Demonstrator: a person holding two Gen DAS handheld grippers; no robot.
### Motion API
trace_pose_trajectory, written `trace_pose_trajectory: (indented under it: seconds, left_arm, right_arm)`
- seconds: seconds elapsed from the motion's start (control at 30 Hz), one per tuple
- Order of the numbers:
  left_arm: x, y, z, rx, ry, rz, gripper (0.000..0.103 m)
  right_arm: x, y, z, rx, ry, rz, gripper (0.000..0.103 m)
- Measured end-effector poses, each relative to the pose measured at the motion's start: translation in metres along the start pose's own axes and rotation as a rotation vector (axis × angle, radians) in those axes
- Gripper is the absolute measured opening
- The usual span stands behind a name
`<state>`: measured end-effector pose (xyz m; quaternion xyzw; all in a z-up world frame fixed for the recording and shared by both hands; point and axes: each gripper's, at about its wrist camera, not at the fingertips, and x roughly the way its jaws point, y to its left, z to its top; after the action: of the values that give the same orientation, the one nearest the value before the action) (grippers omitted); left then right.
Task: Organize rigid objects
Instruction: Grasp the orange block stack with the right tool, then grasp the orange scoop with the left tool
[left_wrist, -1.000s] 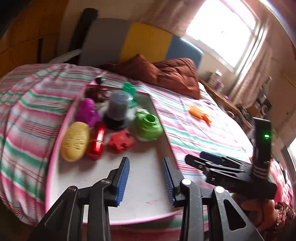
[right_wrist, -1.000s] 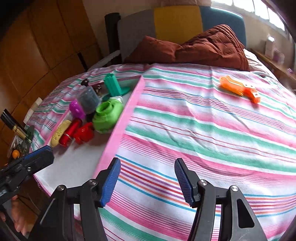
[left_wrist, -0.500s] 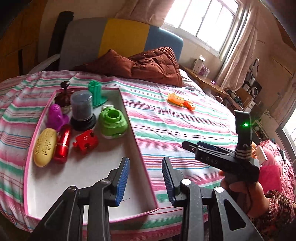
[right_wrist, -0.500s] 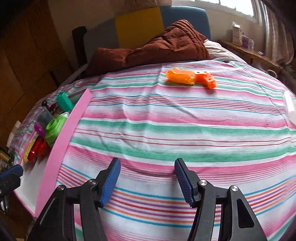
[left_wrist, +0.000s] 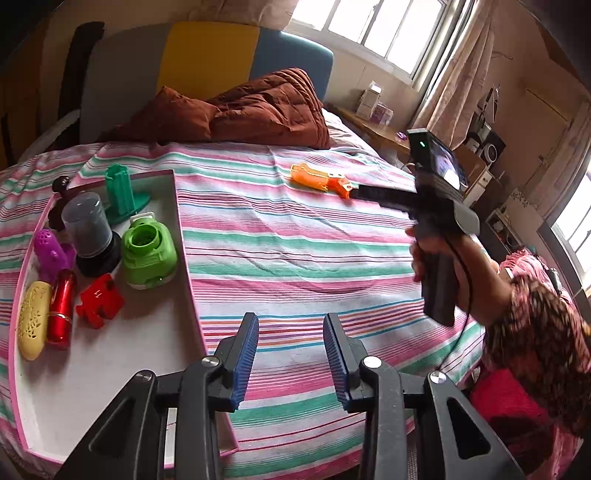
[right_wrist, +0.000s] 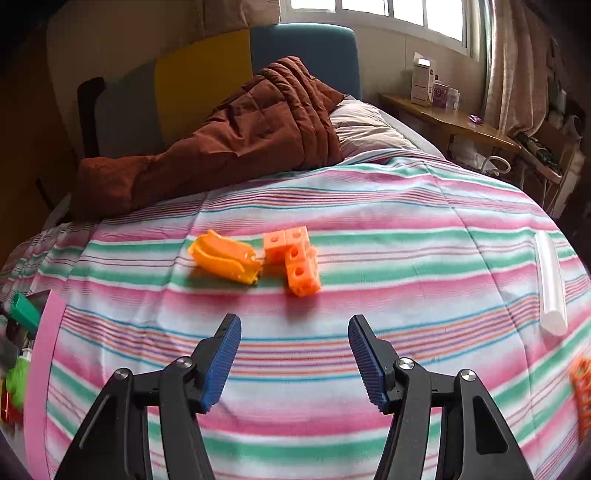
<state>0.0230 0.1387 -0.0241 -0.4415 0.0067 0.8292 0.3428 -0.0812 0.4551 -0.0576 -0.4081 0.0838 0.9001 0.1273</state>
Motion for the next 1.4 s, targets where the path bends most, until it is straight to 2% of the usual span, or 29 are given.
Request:
trace_pose_trajectory:
  seconds: [0.13,0.4,0.43,0.5,0.73,0.83,0.97,1.03,1.17,1.23,1.3,1.4]
  left_arm:
    - [0.002,0.000,0.003,-0.008,0.010,0.000,0.036]
    - [0.008,0.008,0.007,-0.037,0.030,0.019,0.036]
    - [0.009,0.008,0.008,-0.038,0.033,0.020,0.036]
    - [0.012,0.008,0.008,-0.035,0.043,0.021,0.036]
    - [0.017,-0.001,0.016,-0.032,0.046,0.001,0.036]
    - [0.021,-0.009,0.024,-0.025,0.040,-0.005,0.036]
    - [0.029,-0.021,0.042,-0.034,0.024,0.004,0.036]
    - [0.036,-0.028,0.054,-0.032,0.008,0.037,0.038]
    - [0.060,-0.041,0.085,-0.006,0.000,0.099,0.039]
    - [0.076,-0.046,0.100,0.009,0.019,0.106,0.045]
    - [0.093,-0.052,0.114,0.031,0.031,0.111,0.060]
    - [0.117,-0.061,0.136,0.065,0.047,0.115,0.062]
  right_arm:
    - [0.024,-0.001,0.023,-0.042,0.015,-0.047,0.060]
    - [0.069,0.004,0.047,-0.062,0.086,-0.044,0.042]
    - [0.072,0.004,0.047,-0.058,0.089,-0.037,0.034]
    - [0.074,0.009,0.047,-0.073,0.087,-0.029,0.032]
    - [0.043,0.030,0.012,-0.125,0.093,0.112,0.031]
    - [0.024,0.026,-0.006,-0.109,0.074,0.128,0.031]
    - [0.010,0.005,-0.025,-0.032,0.052,0.027,0.031]
    - [0.007,-0.006,-0.034,-0.006,0.046,-0.028,0.031]
    - [0.007,-0.019,-0.044,0.043,0.027,-0.022,0.029]
    - [0.006,-0.022,-0.044,0.057,0.020,-0.023,0.026]
    - [0.005,-0.024,-0.046,0.064,0.013,-0.032,0.026]
    - [0.005,-0.022,-0.047,0.062,0.002,-0.045,0.026]
